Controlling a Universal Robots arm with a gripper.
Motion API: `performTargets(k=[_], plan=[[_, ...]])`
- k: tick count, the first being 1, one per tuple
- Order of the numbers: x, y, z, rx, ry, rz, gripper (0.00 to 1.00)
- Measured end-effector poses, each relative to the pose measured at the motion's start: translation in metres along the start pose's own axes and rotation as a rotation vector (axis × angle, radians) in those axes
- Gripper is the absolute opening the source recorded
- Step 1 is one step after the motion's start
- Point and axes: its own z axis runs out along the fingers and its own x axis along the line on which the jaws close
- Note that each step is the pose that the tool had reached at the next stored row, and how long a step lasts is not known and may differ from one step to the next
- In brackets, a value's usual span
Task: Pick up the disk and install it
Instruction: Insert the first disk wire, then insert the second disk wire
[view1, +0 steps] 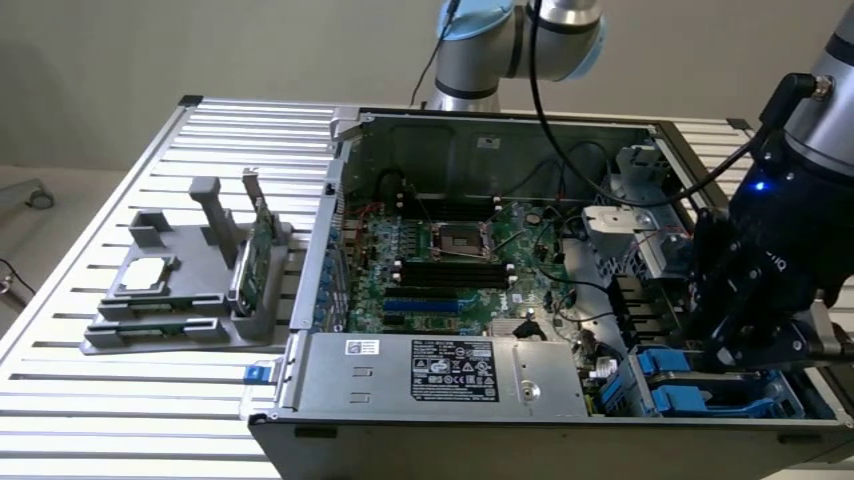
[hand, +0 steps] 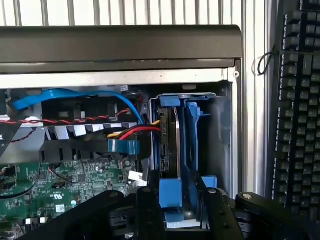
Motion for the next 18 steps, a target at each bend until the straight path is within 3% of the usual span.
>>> performTargets(k=[7, 10, 14, 16, 18], plan=[[0.002, -0.0037, -0.0027, 0.0052, -0.0005, 0.000, 0.37], [0.011, -0.0044, -0.0048, 0.0095, -0.0011, -0.001, 0.37], [0.029, -0.0053, -0.0073, 0.0103, -0.0045, -0.003, 0.37], [0.035, -0.0056, -0.0087, 0.0100, -0.0082, -0.005, 0.37], [0.039, -0.0059, -0.0098, 0.0083, -0.0157, -0.009, 0.37]])
